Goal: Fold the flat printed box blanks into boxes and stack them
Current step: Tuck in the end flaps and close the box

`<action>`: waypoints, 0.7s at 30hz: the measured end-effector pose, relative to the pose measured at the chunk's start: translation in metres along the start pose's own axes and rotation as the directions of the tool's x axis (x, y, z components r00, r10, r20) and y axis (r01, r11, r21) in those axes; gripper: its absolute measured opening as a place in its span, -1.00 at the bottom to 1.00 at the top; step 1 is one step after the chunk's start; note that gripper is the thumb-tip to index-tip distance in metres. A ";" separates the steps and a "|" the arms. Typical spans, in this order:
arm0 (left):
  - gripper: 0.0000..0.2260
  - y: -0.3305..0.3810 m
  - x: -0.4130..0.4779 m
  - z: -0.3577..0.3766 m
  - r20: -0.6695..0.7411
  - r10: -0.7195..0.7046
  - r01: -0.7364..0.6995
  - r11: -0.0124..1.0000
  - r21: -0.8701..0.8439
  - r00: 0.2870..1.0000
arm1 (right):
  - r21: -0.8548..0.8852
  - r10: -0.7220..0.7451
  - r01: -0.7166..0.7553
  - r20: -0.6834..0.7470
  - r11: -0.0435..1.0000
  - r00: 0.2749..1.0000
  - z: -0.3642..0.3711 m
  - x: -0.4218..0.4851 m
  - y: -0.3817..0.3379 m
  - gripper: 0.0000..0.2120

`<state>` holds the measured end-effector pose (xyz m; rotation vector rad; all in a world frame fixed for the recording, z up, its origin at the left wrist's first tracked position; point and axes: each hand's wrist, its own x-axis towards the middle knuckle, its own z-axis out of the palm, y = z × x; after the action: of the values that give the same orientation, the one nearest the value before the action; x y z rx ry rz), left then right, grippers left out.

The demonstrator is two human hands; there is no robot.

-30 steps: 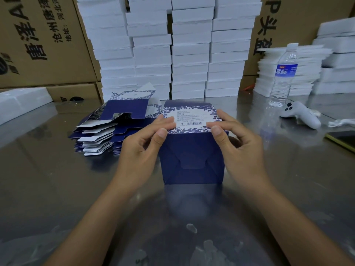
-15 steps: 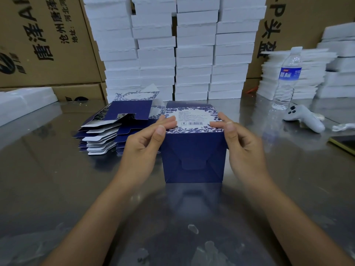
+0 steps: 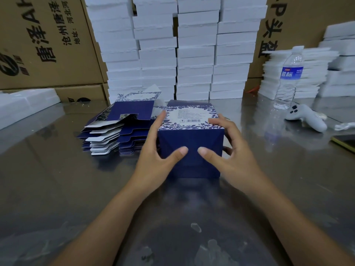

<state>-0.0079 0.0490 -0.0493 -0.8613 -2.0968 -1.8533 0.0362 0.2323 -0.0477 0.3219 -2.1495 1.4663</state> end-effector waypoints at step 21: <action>-0.42 0.005 -0.005 0.012 -0.246 0.177 -0.101 0.951 0.293 0.953 | -0.238 -0.182 0.136 -0.184 0.962 0.966 0.008 0.000 0.015 -0.36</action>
<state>0.0012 0.0597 -0.0497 -0.6320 -2.0025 -1.4642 0.0268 0.2303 -0.0617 0.2450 -2.0454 1.1047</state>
